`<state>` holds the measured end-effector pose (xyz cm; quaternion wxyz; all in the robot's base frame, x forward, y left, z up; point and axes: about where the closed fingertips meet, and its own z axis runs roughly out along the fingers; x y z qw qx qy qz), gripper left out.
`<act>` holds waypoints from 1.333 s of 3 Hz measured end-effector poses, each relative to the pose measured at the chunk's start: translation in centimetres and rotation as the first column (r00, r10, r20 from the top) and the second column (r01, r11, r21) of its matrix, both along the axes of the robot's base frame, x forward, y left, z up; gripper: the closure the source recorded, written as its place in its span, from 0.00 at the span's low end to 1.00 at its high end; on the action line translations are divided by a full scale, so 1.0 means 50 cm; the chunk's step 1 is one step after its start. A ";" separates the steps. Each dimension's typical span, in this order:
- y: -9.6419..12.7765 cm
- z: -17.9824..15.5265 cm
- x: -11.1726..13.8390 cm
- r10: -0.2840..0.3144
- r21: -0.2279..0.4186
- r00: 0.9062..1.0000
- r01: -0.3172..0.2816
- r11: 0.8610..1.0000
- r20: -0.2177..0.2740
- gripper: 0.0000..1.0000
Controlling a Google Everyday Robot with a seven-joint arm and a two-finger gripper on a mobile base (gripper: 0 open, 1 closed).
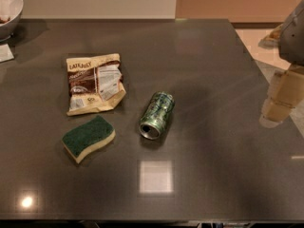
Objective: Place green can upright
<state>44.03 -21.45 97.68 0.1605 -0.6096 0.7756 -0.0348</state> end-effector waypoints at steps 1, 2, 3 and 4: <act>0.008 0.003 0.008 0.029 -0.002 1.000 -0.029 1.000 0.008 0.00; 0.052 -0.016 0.023 0.162 0.022 0.987 -0.163 0.986 0.011 0.00; 0.123 -0.042 0.040 0.345 0.063 0.938 -0.346 0.936 0.029 0.00; 0.195 -0.065 0.053 0.509 0.081 0.860 -0.511 0.856 0.045 0.00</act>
Offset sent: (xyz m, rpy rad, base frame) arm 0.0219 0.0670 -0.0302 0.0740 0.0060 0.4403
